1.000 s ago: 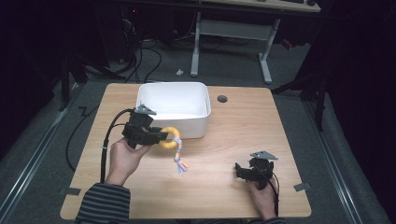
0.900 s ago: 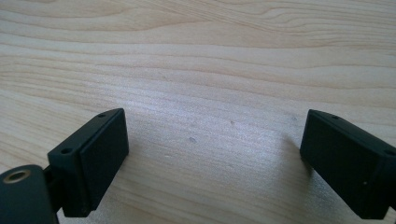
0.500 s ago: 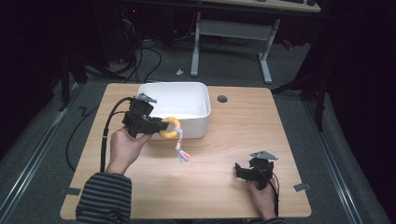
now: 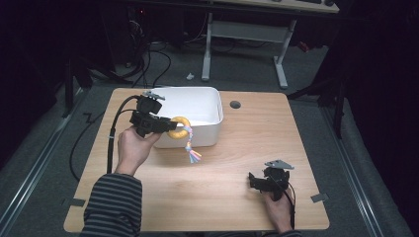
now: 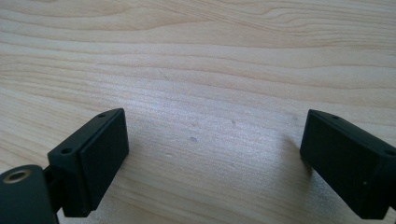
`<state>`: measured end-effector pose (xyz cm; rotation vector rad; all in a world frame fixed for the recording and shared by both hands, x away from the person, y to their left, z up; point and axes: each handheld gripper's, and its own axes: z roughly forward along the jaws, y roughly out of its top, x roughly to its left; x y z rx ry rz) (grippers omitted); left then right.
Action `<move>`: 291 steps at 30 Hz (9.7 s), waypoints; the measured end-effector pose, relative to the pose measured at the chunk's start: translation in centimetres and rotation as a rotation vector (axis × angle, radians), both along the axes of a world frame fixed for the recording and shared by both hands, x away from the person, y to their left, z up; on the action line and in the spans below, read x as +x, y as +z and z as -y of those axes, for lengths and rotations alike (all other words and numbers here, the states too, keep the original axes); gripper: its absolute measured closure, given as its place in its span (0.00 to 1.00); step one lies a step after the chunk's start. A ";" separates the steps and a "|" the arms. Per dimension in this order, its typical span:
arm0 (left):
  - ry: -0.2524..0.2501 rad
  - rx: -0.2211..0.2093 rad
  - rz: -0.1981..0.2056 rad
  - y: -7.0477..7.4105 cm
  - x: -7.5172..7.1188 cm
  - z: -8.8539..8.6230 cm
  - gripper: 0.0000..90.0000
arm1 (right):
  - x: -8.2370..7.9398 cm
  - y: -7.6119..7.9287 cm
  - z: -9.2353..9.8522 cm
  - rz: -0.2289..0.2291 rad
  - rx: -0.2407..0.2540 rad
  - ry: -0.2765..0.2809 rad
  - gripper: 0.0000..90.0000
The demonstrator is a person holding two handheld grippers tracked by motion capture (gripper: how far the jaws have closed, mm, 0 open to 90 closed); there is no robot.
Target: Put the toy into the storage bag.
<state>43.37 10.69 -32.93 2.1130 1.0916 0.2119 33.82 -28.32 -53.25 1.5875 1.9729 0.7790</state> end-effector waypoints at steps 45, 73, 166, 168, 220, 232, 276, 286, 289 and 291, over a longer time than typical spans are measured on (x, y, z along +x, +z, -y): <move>0.216 -0.031 -0.083 -2.8 5.4 -0.2 0.75 | 0.0 0.0 0.0 -0.002 0.002 -0.001 0.08; 0.344 0.011 -0.097 -4.3 7.3 -0.8 0.75 | 0.0 0.0 0.0 -0.001 0.001 0.000 0.08; 0.248 -0.043 0.199 -2.7 -3.9 -6.6 0.34 | 0.0 0.0 -0.1 0.001 0.000 0.006 0.09; 0.247 -0.034 0.199 -2.8 -4.2 -6.7 0.34 | 0.0 0.0 -0.1 0.000 0.000 0.004 0.09; 0.195 -0.066 0.159 -10.9 -8.1 -5.7 0.29 | -0.2 0.0 -0.2 -0.001 0.000 0.004 0.09; 0.189 -0.071 0.150 -12.5 -8.4 -5.1 0.29 | -0.2 0.0 -0.2 0.000 0.000 0.006 0.09; 0.210 -0.013 0.051 -19.1 -8.1 -2.4 0.30 | -0.2 0.0 -0.2 0.002 -0.002 0.007 0.09; 0.229 0.022 0.086 -19.8 -8.0 -2.1 0.30 | -0.2 0.0 -0.2 0.000 0.000 0.007 0.09; 0.231 0.040 0.096 -20.0 -7.9 -2.0 0.30 | -0.3 0.0 -0.3 0.001 0.002 0.005 0.09; 0.234 0.050 0.100 -20.2 -7.8 -2.0 0.30 | -0.3 0.0 -0.3 0.001 0.002 0.005 0.09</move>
